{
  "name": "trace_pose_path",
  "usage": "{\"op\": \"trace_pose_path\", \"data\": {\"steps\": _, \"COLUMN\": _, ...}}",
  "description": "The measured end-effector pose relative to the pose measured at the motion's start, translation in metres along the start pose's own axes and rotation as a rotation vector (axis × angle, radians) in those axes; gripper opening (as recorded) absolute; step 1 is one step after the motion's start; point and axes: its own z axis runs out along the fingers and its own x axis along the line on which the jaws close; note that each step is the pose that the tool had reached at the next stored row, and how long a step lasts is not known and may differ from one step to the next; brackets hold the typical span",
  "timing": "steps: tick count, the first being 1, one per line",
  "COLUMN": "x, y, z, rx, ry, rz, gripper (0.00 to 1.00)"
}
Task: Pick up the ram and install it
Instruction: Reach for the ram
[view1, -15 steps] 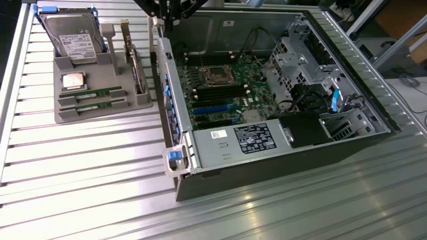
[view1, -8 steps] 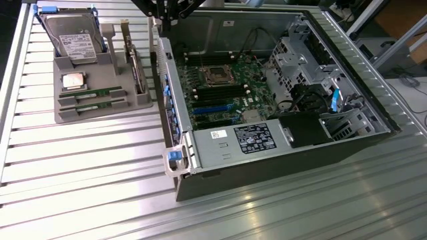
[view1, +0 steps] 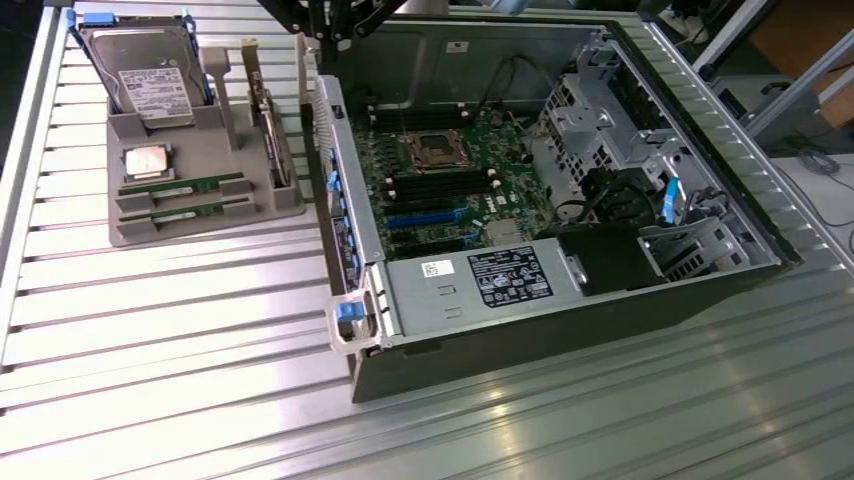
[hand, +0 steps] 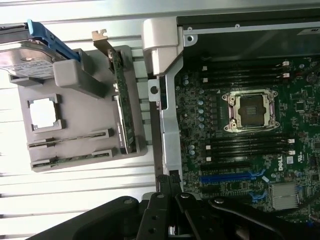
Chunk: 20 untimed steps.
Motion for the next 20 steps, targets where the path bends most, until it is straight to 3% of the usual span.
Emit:
{"op": "trace_pose_path", "data": {"steps": 8, "x": 0.003, "y": -0.0003, "z": -0.0001, "rx": 0.0000, "ry": 0.0000, "rz": 0.000, "gripper": 0.11}}
{"op": "trace_pose_path", "data": {"steps": 20, "x": 0.017, "y": -0.0013, "z": -0.0005, "rx": 0.0000, "ry": 0.0001, "rz": 0.000, "gripper": 0.11}}
